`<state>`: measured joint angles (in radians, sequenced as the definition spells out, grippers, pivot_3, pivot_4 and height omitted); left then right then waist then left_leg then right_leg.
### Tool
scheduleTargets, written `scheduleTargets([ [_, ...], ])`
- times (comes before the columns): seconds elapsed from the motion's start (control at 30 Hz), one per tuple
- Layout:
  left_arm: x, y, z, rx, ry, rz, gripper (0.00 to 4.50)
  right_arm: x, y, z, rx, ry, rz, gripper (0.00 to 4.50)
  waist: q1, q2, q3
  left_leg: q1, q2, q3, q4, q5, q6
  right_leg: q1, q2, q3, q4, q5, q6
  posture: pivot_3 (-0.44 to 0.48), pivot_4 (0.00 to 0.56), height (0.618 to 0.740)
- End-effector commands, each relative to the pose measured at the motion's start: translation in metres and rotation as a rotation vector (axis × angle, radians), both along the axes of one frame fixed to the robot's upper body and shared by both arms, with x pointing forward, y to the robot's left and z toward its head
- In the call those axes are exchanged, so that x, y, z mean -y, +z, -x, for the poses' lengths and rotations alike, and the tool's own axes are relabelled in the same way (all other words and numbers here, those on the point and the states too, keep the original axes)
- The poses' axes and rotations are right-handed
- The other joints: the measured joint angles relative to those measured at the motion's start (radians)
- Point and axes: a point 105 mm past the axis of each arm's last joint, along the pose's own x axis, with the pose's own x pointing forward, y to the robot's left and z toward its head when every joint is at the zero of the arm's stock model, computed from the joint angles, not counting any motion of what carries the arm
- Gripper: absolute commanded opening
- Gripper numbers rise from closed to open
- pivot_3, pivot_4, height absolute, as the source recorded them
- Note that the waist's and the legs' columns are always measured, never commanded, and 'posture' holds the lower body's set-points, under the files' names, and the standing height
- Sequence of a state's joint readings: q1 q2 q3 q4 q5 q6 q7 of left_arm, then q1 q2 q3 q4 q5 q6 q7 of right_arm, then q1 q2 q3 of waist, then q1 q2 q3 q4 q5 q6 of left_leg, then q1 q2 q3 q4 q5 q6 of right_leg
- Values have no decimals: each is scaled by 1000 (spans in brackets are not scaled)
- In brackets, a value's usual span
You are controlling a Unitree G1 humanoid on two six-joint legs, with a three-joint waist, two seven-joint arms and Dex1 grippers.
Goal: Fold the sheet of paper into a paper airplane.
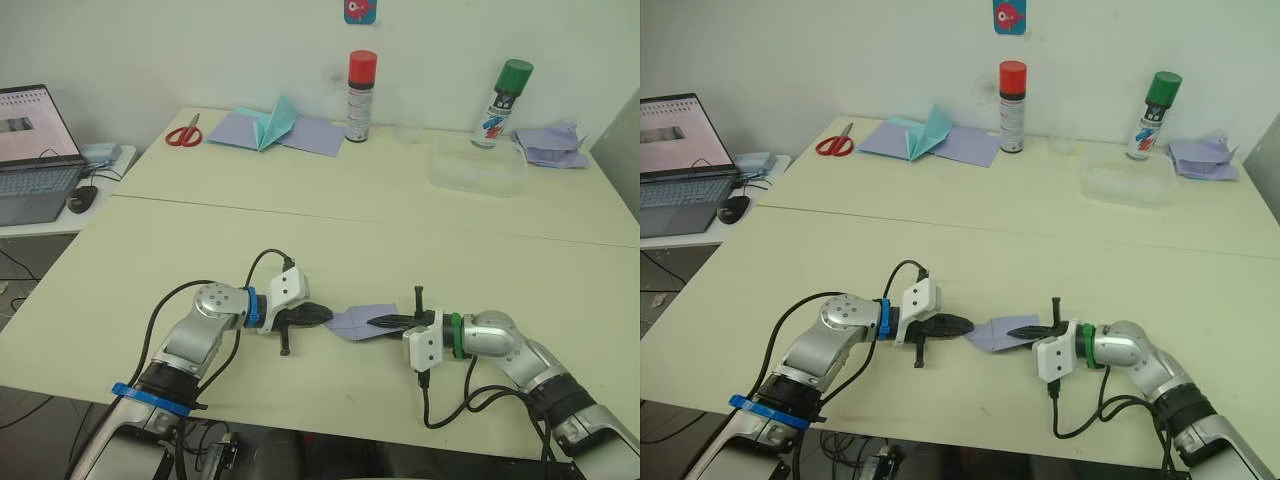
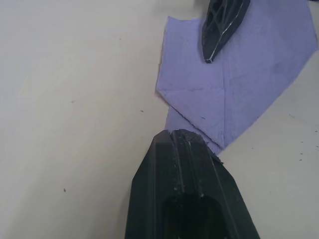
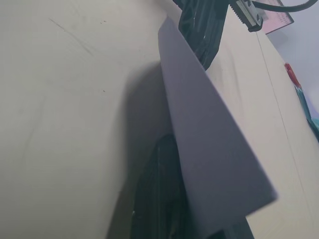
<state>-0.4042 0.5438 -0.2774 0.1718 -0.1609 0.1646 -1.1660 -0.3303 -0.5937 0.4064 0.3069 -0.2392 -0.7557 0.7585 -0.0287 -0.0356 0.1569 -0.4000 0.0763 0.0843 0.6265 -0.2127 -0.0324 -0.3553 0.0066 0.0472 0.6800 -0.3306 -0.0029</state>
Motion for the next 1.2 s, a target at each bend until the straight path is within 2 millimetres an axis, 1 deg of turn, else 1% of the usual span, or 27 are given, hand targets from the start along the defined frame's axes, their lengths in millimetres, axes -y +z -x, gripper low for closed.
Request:
scheduleTargets([
  [0.03, 6, -1, 1, 17, -28, -10, 0, 3, 1, 7, -41, 25, 29, 912, 0, 0, 0, 0, 0, 0, 0, 0, 0, 0, 0, 0, 0, 0, 0, 0, 150, 740],
  [0.1, 7, -2, 3, 17, -36, -13, 0, 5, 3, 10, -51, 28, 44, 1647, 0, 0, 0, 0, 0, 0, 0, 0, 0, 0, 0, 0, 0, 0, 0, 0, 150, 740],
  [0.13, 7, -3, 3, 18, -44, -18, 0, 10, 4, 12, -59, 30, 62, 1972, 1, 0, 0, 0, 0, 0, 0, 0, 0, 0, 0, 0, 0, 0, 0, 0, 150, 740],
  [0.17, 8, -4, 4, 18, -49, -20, 0, 17, 5, 15, -66, 31, 82, 2389, 3, 0, 0, 0, 0, 0, 0, 0, 0, 0, 0, 0, 0, 0, 0, 0, 150, 740],
  [0.2, 8, -5, 4, 18, -53, -22, 0, 27, 7, 18, -78, 28, 105, 2742, 5, 0, 0, 0, -1, -1, 0, 0, 0, 0, 0, 0, 0, 0, 0, 0, 150, 740],
  [0.27, 8, -6, 5, 18, -58, -24, 0, 41, 11, 23, -102, 21, 134, 3491, 7, 1, 0, 0, -3, -1, 0, 0, 0, 1, -3, -1, 0, 0, 1, 0, 150, 740],
  [0.3, 7, -6, 5, 19, -63, -27, 0, 54, 15, 24, -137, -5, 151, 3846, 6, 1, 1, 0, -4, -1, 0, -1, 1, 1, -4, -1, 0, 0, 1, 0, 150, 740],
  [0.37, 7, -7, 5, 18, -76, -31, 0, 78, 23, 26, -311, -91, 163, 4494, 7, 1, 1, 0, -7, -1, 0, -1, 2, 1, -7, -1, 0, -1, 2, 0, 150, 740],
  [0.4, 7, -7, 6, 17, -80, -32, 0, 83, 26, 28, -384, -115, 156, 4494, 7, 1, 1, 0, -8, -1, 0, -2, 3, 2, -9, -1, 0, -2, 4, 0, 150, 740],
  [0.47, 7, -7, 6, 16, -90, -32, 0, 84, 47, 22, -702, -276, -8, 4494, 4, 0, 2, 0, -10, -1, 0, -2, 4, 2, -11, -1, -1, -2, 4, 0, 150, 740],
  [0.53, 8, -7, 6, 16, -100, -33, 0, 78, 65, 22, -1109, -410, -165, 4494, -4, 2, 3, 0, -9, -1, 0, -3, 4, 3, -11, -1, -1, -2, 3, 0, 150, 740],
  [0.57, 9, -7, 6, 17, -104, -33, 0, 74, 72, 25, -1249, -441, -195, 4494, -7, 3, 4, 0, -9, -1, 0, -3, 4, 3, -11, -1, 0, -2, 3, 0, 150, 740],
  [0.6, 10, -8, 5, 18, -106, -33, 0, 70, 77, 23, -1373, -474, -237, 4494, -9, 2, 5, 0, -8, -1, 0, -3, 4, 2, -11, -1, 0, -2, 3, 0, 150, 740],
  [0.67, 12, -8, 4, 20, -110, -33, 0, 61, 79, 15, -1604, -550, -284, 4494, -9, 0, 6, 0, -7, -3, 0, -2, 4, 2, -11, -4, 0, -2, 3, 0, 150, 740],
  [0.7, 13, -8, 4, 20, -112, -32, 0, 57, 77, 12, -1669, -583, -286, 4494, -8, -1, 6, 0, -7, -3, 0, -2, 4, 2, -11, -4, 0, -2, 3, 0, 150, 740],
  [0.77, 15, -9, 4, 20, -116, -31, 0, 52, 72, 6, -1743, -649, -292, 4494, -3, -2, 7, -1, -7, -3, 0, -2, 4, 1, -11, -4, 0, -2, 3, 0, 150, 740],
  [0.83, 17, -9, 5, 20, -119, -30, 0, 47, 67, 5, -1780, -683, -282, 4494, 5, -2, 7, -5, -9, -3, 0, -3, 4, -1, -11, -4, -1, -2, 3, 0, 150, 740],
  [0.93, 17, -9, 5, 19, -102, -26, 0, 44, 62, 5, -1787, -713, -281, 4494, 11, 0, 6, -25, -11, -4, 3, -3, 5, -20, -12, -4, 1, 0, 6, 0, 150, 740],
  [0.97, 15, -8, 3, 24, -89, -22, 0, 46, 62, 4, -1783, -731, -286, 4494, 11, 0, 6, -28, -11, -4, 4, -3, 5, -23, -12, -4, 1, 0, 7, 0, 150, 740],
  [1.07, 9, -1, -1, 40, -57, -6, 0, 55, 60, 4, -1769, -785, -295, 4494, 11, 0, 6, -29, -12, -4, 4, -3, 6, -24, -12, -4, 1, 0, 7, 0, 150, 740],
  [1.2, 6, 18, -1, 56, -55, 44, 0, 61, 61, 1, -1756, -819, -327, 4494, 0, 0, 6, -29, -11, -4, 4, -3, 6, -24, -10, -4, 1, 1, 8, 0, 150, 740],
])
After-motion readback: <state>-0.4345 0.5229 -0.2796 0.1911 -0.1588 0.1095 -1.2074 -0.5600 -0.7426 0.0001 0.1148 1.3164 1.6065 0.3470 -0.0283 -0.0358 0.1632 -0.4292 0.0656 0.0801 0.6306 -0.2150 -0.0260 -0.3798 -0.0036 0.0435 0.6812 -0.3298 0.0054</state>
